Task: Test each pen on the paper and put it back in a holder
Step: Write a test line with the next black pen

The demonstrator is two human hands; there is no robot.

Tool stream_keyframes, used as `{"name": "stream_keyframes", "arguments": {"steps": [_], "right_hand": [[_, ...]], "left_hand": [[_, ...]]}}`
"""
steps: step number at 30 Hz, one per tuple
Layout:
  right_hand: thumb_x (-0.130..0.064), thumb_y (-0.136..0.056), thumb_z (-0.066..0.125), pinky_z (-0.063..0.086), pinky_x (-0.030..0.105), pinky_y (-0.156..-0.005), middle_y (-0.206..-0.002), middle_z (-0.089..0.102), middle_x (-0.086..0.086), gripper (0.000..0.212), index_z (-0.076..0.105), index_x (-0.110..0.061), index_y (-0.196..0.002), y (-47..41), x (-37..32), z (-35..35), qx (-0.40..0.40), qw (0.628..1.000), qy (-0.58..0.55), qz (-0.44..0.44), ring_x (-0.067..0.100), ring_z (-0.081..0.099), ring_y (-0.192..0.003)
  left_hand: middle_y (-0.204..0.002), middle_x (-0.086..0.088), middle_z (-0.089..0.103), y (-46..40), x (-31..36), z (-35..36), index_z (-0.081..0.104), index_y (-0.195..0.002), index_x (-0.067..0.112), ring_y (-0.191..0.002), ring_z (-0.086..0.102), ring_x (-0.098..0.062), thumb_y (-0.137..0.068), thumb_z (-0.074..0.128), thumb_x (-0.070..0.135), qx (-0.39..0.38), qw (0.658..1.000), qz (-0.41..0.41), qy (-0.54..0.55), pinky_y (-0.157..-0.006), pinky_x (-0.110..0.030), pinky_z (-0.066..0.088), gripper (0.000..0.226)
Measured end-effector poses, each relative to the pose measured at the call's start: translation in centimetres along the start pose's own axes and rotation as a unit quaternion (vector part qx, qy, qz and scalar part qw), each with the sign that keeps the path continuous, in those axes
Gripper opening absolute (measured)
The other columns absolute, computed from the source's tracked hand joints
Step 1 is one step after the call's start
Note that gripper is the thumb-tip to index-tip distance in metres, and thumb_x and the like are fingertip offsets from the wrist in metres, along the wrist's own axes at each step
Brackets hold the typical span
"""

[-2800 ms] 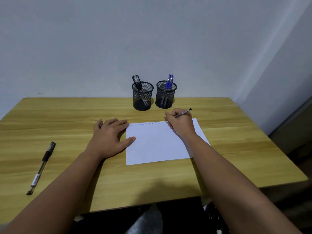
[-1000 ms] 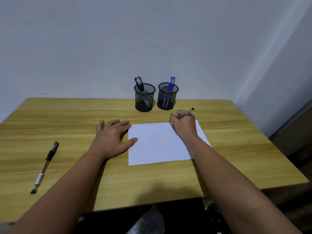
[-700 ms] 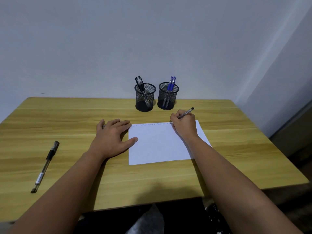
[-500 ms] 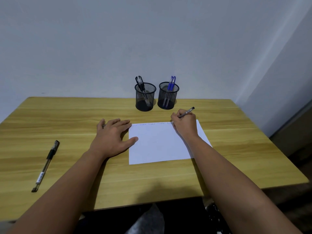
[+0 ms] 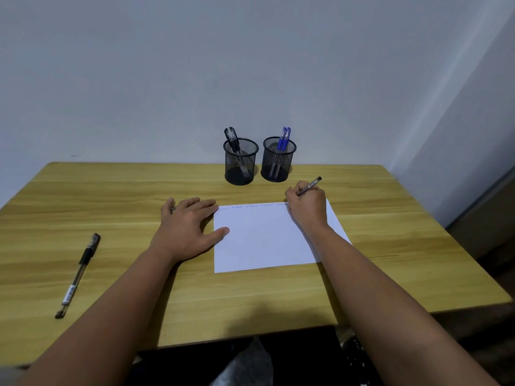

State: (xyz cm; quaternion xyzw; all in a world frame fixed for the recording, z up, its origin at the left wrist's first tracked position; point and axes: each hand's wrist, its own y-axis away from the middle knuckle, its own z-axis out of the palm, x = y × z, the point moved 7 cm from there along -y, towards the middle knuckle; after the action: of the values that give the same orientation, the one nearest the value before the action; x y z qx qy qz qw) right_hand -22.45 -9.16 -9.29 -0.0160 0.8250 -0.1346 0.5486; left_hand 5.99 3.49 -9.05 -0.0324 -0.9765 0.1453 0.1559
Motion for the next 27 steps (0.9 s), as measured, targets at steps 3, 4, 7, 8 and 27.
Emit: {"name": "stream_keyframes", "arguments": {"steps": [3, 4, 7, 8, 27], "right_hand": [[-0.006, -0.094, 0.065, 0.037, 0.025, -0.051, -0.056, 0.042, 0.008, 0.039, 0.043, 0.001, -0.063, 0.1, -0.2, -0.1, -0.002, 1.000, 0.003, 0.005, 0.022, 0.043, -0.055], [-0.006, -0.095, 0.065, 0.035, 0.025, -0.049, -0.058, 0.041, 0.009, 0.038, 0.043, 0.006, -0.066, 0.2, -0.4, -0.2, -0.003, 1.000, 0.005, 0.003, 0.020, 0.041, -0.055], [-0.005, -0.096, 0.064, 0.031, 0.018, -0.046, -0.059, 0.040, 0.008, 0.037, 0.044, 0.004, -0.066, 0.4, -0.7, -0.3, -0.002, 1.000, 0.008, 0.004, 0.011, 0.036, -0.051], [-0.004, -0.096, 0.063, 0.031, 0.017, -0.046, -0.059, 0.040, 0.008, 0.036, 0.045, 0.001, -0.066, 0.4, -0.7, -0.5, 0.008, 1.000, 0.003, 0.012, 0.010, 0.035, -0.050], [-0.024, -0.100, 0.076, 0.038, 0.014, -0.038, -0.055, 0.057, 0.006, 0.032, 0.063, -0.003, -0.080, 1.2, -5.6, -2.3, -0.004, 0.977, -0.195, 0.086, 0.002, 0.046, -0.034]], "left_hand": [[-0.152, 0.024, 0.045, -0.1, -0.1, 0.0, 0.056, -0.140, 0.040, -0.146, 0.033, -0.011, -0.079, 0.041, 0.083, 0.000, 1.000, 0.000, 0.001, -0.121, -0.058, 0.006, 0.076], [-0.152, 0.024, 0.045, 0.0, 0.0, 0.0, 0.056, -0.140, 0.040, -0.146, 0.033, -0.011, -0.079, 0.042, 0.083, 0.000, 1.000, 0.001, -0.001, -0.121, -0.058, 0.006, 0.076], [-0.152, 0.025, 0.044, 0.0, -0.1, 0.1, 0.055, -0.140, 0.040, -0.146, 0.032, -0.010, -0.079, 0.042, 0.083, -0.005, 1.000, -0.001, -0.004, -0.121, -0.057, 0.006, 0.076], [-0.152, 0.025, 0.044, 0.0, -0.1, 0.1, 0.055, -0.140, 0.040, -0.146, 0.032, -0.010, -0.080, 0.042, 0.083, -0.005, 1.000, -0.002, -0.003, -0.121, -0.057, 0.005, 0.076], [-0.137, 0.006, 0.059, 0.7, -3.2, -4.2, 0.058, -0.138, 0.029, -0.131, 0.046, -0.021, -0.091, 0.048, 0.034, 0.114, 0.988, -0.099, -0.025, -0.112, -0.054, 0.023, 0.049]]}}
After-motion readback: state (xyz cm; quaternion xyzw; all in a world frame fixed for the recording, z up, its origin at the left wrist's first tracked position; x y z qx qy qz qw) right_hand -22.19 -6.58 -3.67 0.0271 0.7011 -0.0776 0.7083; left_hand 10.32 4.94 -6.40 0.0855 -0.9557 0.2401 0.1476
